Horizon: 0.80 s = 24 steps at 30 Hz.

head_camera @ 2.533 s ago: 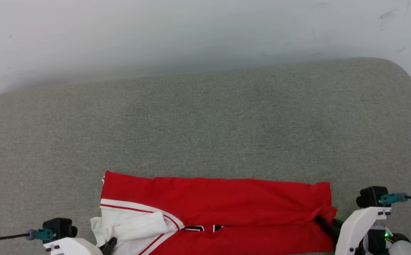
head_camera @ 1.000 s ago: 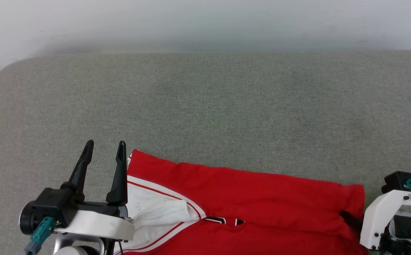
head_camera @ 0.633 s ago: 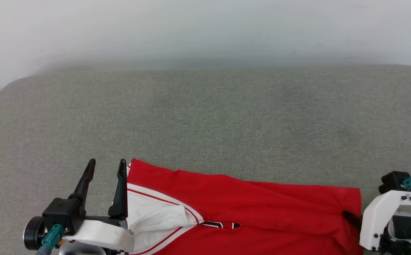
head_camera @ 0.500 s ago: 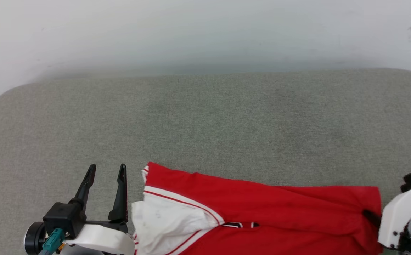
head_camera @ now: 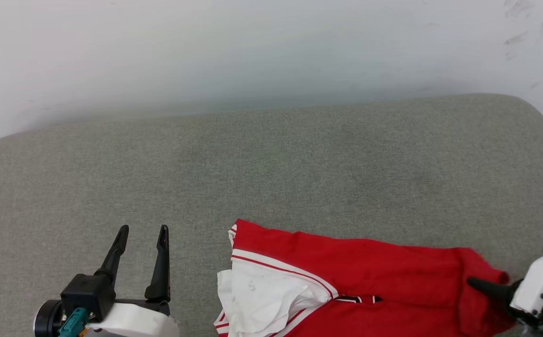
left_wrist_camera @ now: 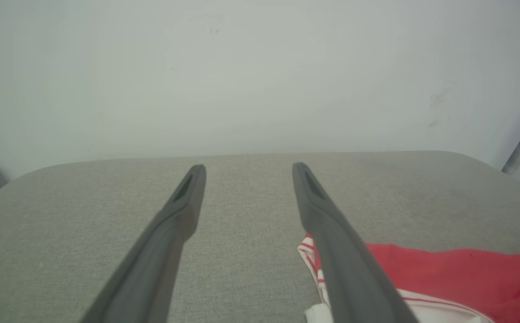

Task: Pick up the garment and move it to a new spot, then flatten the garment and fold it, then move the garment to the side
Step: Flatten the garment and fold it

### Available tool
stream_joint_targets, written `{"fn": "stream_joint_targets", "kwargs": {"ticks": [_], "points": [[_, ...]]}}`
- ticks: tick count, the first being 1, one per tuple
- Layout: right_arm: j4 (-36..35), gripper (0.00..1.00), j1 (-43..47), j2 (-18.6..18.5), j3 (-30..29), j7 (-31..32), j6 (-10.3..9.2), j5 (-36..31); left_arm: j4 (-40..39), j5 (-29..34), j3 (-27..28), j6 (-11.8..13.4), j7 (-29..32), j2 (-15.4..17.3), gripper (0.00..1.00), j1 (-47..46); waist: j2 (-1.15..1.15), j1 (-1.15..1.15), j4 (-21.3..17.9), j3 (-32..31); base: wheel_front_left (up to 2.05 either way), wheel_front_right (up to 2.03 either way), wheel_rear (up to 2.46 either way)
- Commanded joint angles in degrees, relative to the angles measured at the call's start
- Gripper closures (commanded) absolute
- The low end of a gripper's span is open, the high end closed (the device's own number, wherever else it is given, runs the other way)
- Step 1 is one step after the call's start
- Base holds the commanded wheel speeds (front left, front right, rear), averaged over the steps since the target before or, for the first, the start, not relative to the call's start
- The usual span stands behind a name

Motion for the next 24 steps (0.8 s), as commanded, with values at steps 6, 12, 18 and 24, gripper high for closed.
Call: {"fn": "stream_joint_targets", "kwargs": {"ticks": [6, 12, 18, 24], "points": [[-4.37, 1.00, 0.43, 8.18, 0.26, 11.58, 0.00, 13.07, 0.00, 0.15, -0.88, -0.26, 0.62, 0.30, 0.00, 0.24, 0.00, 0.00, 0.56, -0.52, 0.00, 0.00, 0.00], [-1.83, 1.00, -1.34, 9.21, 6.26, 14.23, 0.00, 25.42, 0.29, 0.44, -1.82, -0.87, 0.90, 0.18, 0.00, -1.15, 0.00, 0.00, 2.84, -0.05, 0.00, 0.00, 0.00], [1.84, 1.00, -3.96, 9.07, 17.71, 7.22, 0.00, 32.63, 0.43, 0.48, -2.43, -1.60, 0.75, -0.55, 0.00, -3.11, 0.00, 0.00, 5.84, 2.26, 0.00, 0.00, 0.00], [4.78, 1.00, -7.97, 9.08, 25.40, -0.71, 0.00, 35.63, 1.13, 0.75, -3.01, -2.52, 0.32, -1.83, 0.00, -5.78, 0.00, 0.00, 8.05, 5.93, 0.00, 0.00, 0.00]]}}
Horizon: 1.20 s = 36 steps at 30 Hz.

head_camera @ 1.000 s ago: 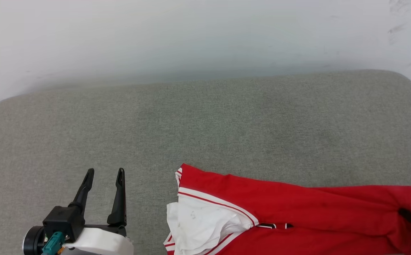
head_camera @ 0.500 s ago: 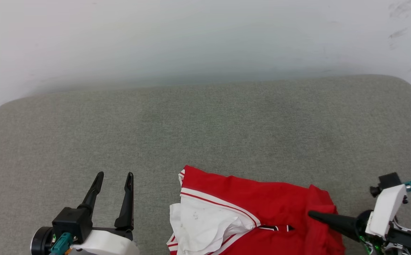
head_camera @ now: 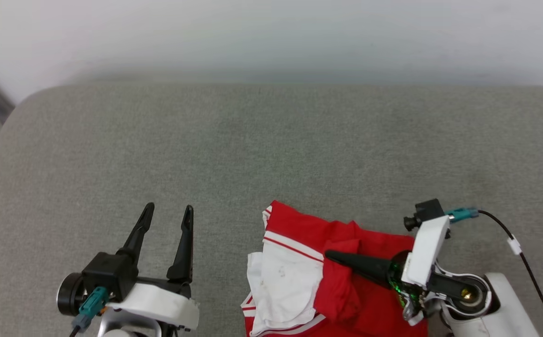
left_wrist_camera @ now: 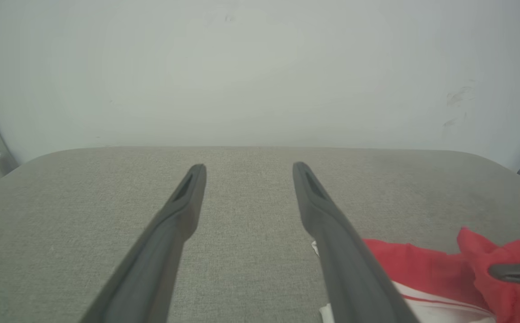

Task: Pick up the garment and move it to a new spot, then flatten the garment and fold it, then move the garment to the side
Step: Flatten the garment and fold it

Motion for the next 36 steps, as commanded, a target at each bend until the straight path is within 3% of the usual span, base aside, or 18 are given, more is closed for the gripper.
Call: {"fn": "stream_joint_targets", "kwargs": {"ticks": [1, 6, 9, 10, 19, 23, 27, 32, 36], "points": [[0.82, 1.00, -1.43, 0.10, 1.88, -1.79, 0.00, 1.18, 0.40, 0.28, -0.10, -0.52, -0.33, -0.48, 0.00, -1.58, 0.00, 0.00, 1.55, 2.35, 0.00, 0.00, 0.00], [3.99, 1.00, -3.05, 0.09, 6.83, -6.25, 0.00, -0.51, 1.73, 0.38, 0.00, -1.50, -0.70, -1.77, 0.00, -3.48, 0.00, 0.00, 2.34, 4.69, 0.00, 0.00, 0.00], [5.91, 0.51, -3.34, 0.07, 8.92, -8.77, 0.00, -2.26, 2.52, 0.55, 0.17, -2.06, -0.84, -2.33, 0.00, -4.10, 0.00, 0.00, 2.51, 5.25, 0.00, 0.00, 0.00], [6.39, 0.00, -3.40, 0.07, 9.55, -9.43, 0.00, -2.87, 2.79, 0.66, 0.24, -2.15, -0.90, -2.53, 0.00, -4.21, 0.00, 0.00, 2.49, 5.34, 0.00, 0.00, 0.00], [2.16, 0.00, -3.29, -1.12, 14.29, -13.00, 0.00, -5.96, 4.67, 1.32, 1.31, -2.83, -1.09, -2.48, 0.00, -4.11, 0.00, 0.00, 1.13, 3.74, 0.00, 0.00, 0.00], [-4.09, 0.00, -1.77, -6.26, 19.33, -19.83, 0.00, -15.29, 5.17, 1.40, 1.98, -2.37, -1.11, -2.12, 0.00, -3.02, 0.00, 0.00, -0.14, 1.62, 0.00, 0.00, 0.00], [-6.17, 0.00, -0.63, -10.09, 20.57, -25.14, -0.01, -22.61, 5.11, 1.29, 2.41, -1.87, -1.12, -1.93, 0.00, -1.99, 0.00, 0.00, -1.22, 0.32, 0.00, 0.00, 0.00], [-5.45, 0.00, 2.88, -14.22, 15.19, -34.12, -0.01, -36.62, 4.16, 0.97, 3.02, -0.63, -0.77, -1.35, 0.00, 0.01, 0.00, 0.00, -3.24, -1.43, 0.00, 0.00, 0.00], [-6.77, 0.00, 5.96, -13.61, 7.06, -40.11, -0.01, -44.27, 3.69, 0.60, 3.59, 0.19, -0.44, -0.84, 0.00, 1.51, 0.00, 0.00, -4.98, -2.59, 0.00, 0.00, 0.00]]}}
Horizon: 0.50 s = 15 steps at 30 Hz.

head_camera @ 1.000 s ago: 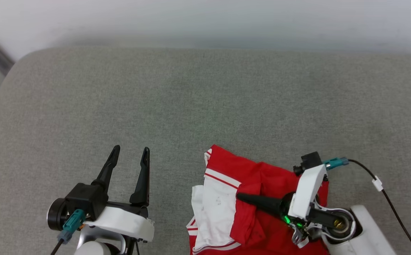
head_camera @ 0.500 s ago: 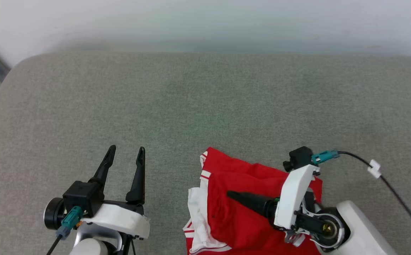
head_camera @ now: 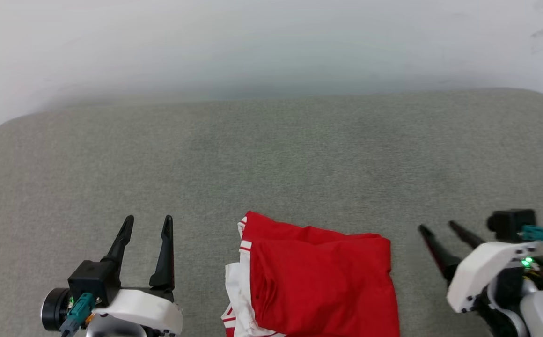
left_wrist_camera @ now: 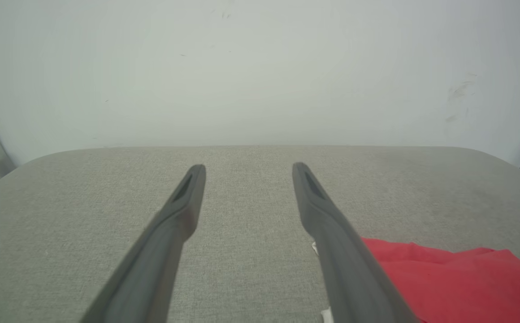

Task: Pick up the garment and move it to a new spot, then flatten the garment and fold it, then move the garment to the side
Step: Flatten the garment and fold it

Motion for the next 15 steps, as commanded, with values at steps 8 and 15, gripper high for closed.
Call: {"fn": "stream_joint_targets", "kwargs": {"ticks": [8, 15], "points": [[-8.16, 0.00, 5.77, 4.16, -10.30, -13.64, -0.02, -11.70, -0.31, -0.58, 0.86, 1.62, 0.39, 0.76, 0.00, 3.10, 0.00, 0.00, -2.69, -3.34, 0.00, 0.00, 0.00], [-15.51, 0.00, 11.65, 7.84, -11.52, -18.27, -0.01, -15.85, 0.00, -0.29, 1.05, 2.57, 0.06, 1.29, 0.00, 6.22, 0.00, 0.00, -2.78, -5.89, 0.00, 0.00, 0.00]]}}
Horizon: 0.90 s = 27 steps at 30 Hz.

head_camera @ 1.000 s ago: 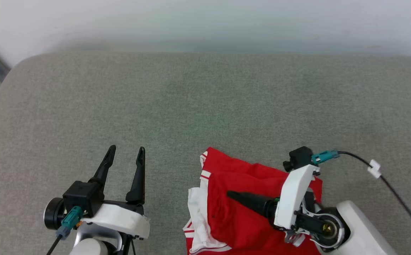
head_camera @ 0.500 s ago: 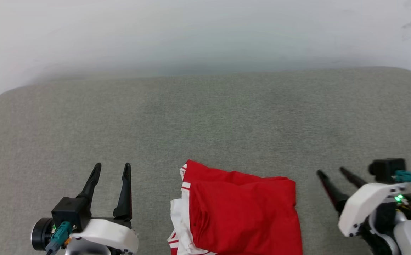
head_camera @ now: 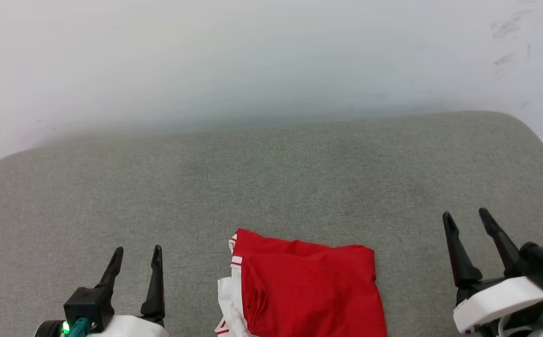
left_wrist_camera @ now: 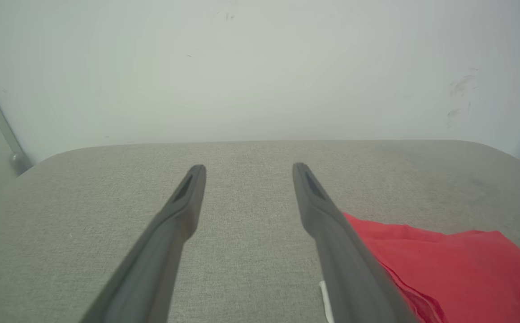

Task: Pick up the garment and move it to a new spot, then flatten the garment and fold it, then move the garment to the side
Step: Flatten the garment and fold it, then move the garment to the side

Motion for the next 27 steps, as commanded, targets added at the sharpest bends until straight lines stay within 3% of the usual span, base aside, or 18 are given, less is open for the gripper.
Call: {"fn": "stream_joint_targets", "kwargs": {"ticks": [1, 9, 17, 21, 27], "points": [[-1.03, 0.00, 1.48, 0.54, -0.29, 0.55, -0.01, -0.72, 0.00, 0.19, 0.19, 0.31, -0.34, 0.40, 0.00, 0.81, 0.00, 0.00, 0.13, -0.31, 0.00, 0.00, 0.00], [-5.49, 0.00, 5.16, 2.51, -1.33, 3.52, 0.00, -2.08, -0.65, 0.44, 0.66, 0.36, -0.53, 0.57, 0.00, 2.16, 0.00, 0.00, 0.52, -0.59, 0.00, 0.00, 0.00], [-4.82, 0.00, 4.90, 3.91, -5.89, 8.33, 0.00, 2.82, -1.63, 0.83, 0.90, 0.24, -0.66, 0.22, 0.00, 1.00, 0.00, 0.00, 1.53, 0.22, 0.00, 0.00, 0.00], [-1.49, 0.00, 3.24, 1.40, -10.16, 12.55, 0.00, 7.57, -1.88, 1.30, 0.52, -0.34, -0.77, -0.18, 0.00, 0.10, 0.00, 0.00, 2.94, 0.97, 0.00, 0.00, 0.00], [5.77, 0.00, 2.69, -3.58, -11.76, 26.08, 0.00, 15.24, -1.64, 2.08, -0.18, -1.36, -0.83, -0.57, 0.00, -1.00, 0.00, 0.00, 5.80, 2.22, 0.00, 0.00, 0.00]]}}
